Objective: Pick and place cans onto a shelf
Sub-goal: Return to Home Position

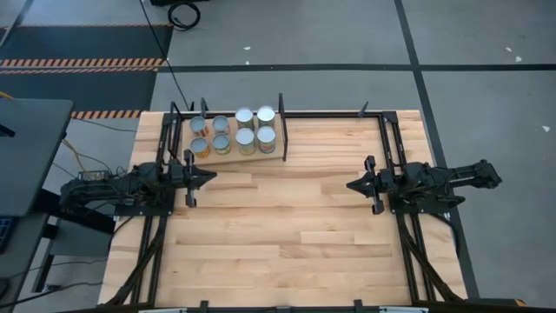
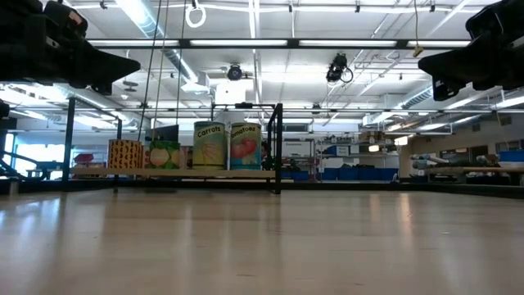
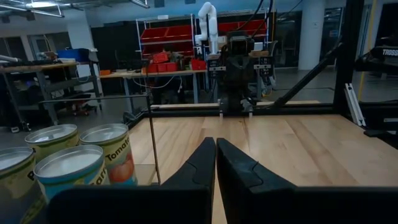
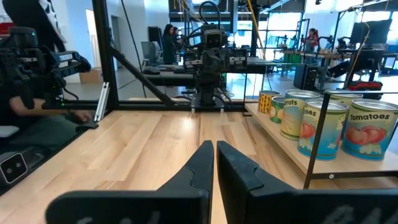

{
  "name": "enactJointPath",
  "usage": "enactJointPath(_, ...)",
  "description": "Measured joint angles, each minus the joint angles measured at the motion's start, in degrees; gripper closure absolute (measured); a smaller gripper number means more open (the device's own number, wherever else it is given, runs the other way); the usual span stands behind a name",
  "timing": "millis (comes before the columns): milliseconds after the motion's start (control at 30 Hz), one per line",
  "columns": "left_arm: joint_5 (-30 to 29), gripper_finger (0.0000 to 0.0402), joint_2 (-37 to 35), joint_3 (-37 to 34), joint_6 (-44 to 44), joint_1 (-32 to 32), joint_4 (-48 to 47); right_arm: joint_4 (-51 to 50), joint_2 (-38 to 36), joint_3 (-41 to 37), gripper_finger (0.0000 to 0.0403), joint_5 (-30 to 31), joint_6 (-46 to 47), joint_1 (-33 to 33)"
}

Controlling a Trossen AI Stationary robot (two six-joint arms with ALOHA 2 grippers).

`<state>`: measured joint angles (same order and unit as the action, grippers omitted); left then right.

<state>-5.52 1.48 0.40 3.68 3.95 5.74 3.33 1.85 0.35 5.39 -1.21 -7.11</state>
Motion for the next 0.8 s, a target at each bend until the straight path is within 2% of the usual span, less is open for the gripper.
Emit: enactJointPath(800,0.0,0.0377,0.0,0.0,0.0,0.0,0.0,0.0,0.0,0.0,0.0376,0.0,0.0,0.0)
